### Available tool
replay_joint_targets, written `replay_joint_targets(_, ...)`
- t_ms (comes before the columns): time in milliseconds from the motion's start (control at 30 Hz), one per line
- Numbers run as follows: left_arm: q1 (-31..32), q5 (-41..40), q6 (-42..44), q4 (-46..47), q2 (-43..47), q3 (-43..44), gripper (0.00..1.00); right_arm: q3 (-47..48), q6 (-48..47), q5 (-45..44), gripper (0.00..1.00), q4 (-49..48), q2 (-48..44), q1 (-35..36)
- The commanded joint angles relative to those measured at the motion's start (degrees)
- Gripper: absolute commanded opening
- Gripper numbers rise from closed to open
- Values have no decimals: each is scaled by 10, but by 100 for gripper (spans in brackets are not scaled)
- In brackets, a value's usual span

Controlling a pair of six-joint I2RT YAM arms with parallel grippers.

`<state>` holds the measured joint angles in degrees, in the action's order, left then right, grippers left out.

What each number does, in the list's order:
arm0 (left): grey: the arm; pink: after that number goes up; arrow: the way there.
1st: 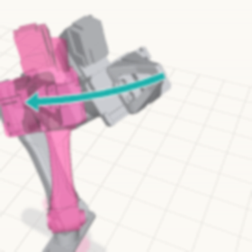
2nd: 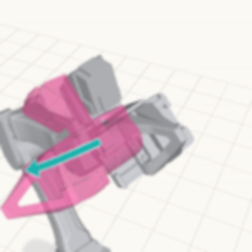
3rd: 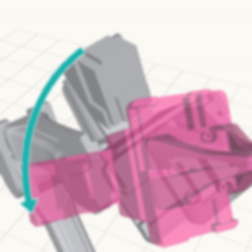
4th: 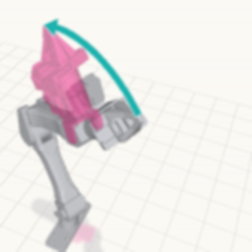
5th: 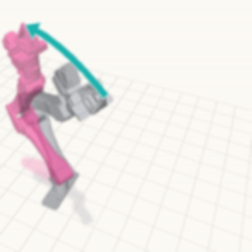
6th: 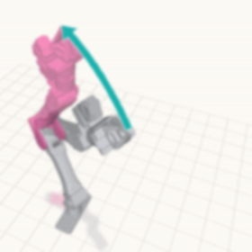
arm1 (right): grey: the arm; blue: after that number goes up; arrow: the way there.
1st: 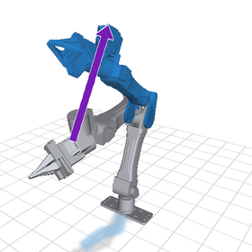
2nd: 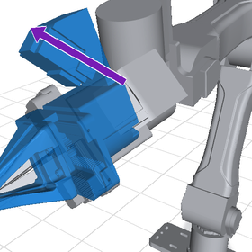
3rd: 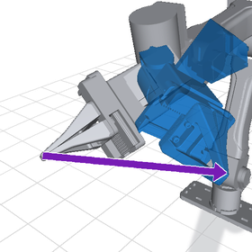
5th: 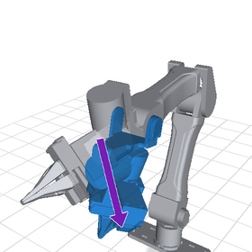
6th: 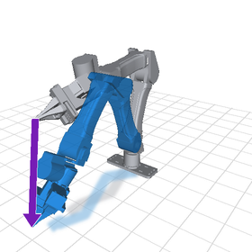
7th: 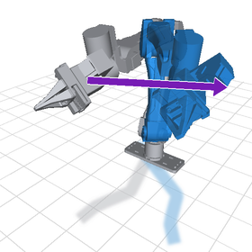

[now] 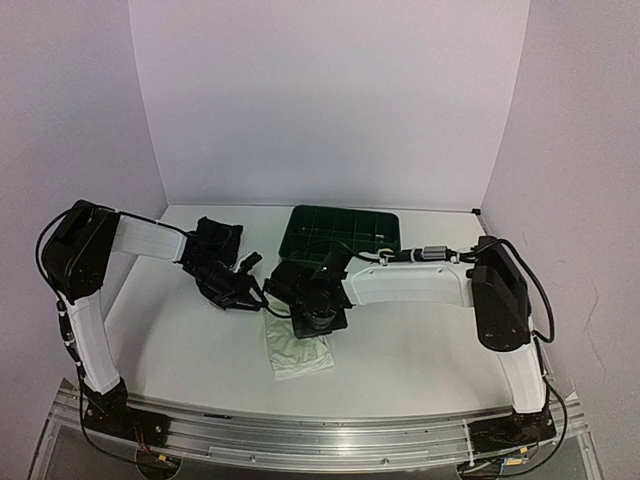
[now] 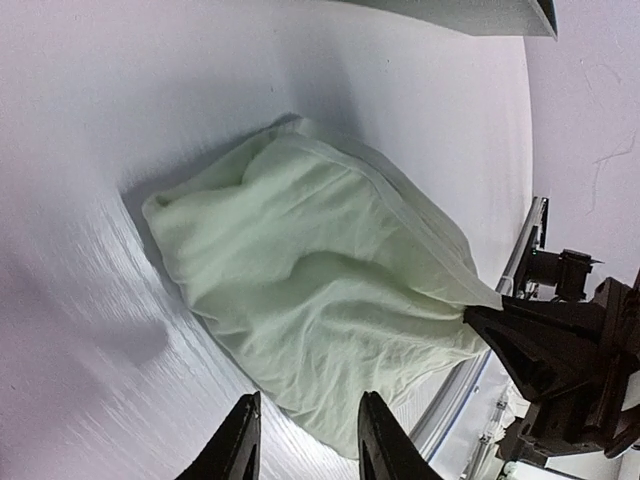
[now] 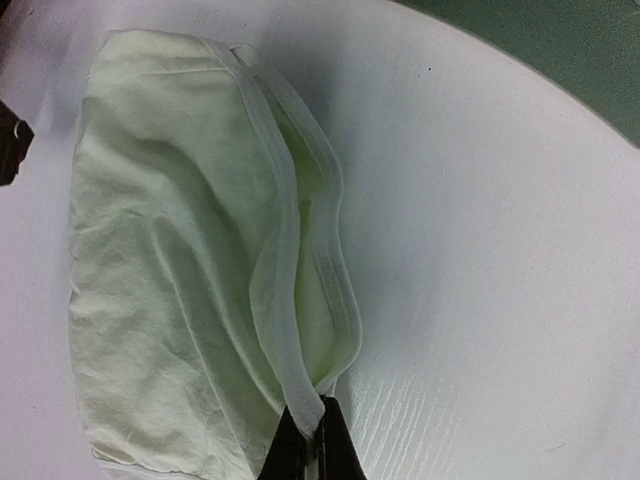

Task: Roll the underwear
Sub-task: Fold the underwear at the center of the board.

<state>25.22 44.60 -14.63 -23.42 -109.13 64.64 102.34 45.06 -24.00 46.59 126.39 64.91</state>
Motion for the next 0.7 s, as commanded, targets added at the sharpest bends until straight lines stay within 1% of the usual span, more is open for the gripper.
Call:
replay_joint_targets(0, 9, -20, -34, 31, -11, -45, 34, 22, -2, -15, 0, 1, 1, -1)
replay_joint_targets(167, 13, -19, -51, 97, -30, -64, 35, 31, -5, -15, 0, 1, 6, -1)
replay_joint_targets(267, 21, -15, -61, 116, -37, -62, 34, 43, -2, -11, 0, 1, 15, -1)
replay_joint_targets(500, 49, -13, -82, 144, -45, -82, 20, 115, -10, 10, 0, 1, 59, -1)
replay_joint_targets(667, 49, -18, -77, 145, -48, -69, 14, 151, -4, 24, 0, 1, 94, -1)
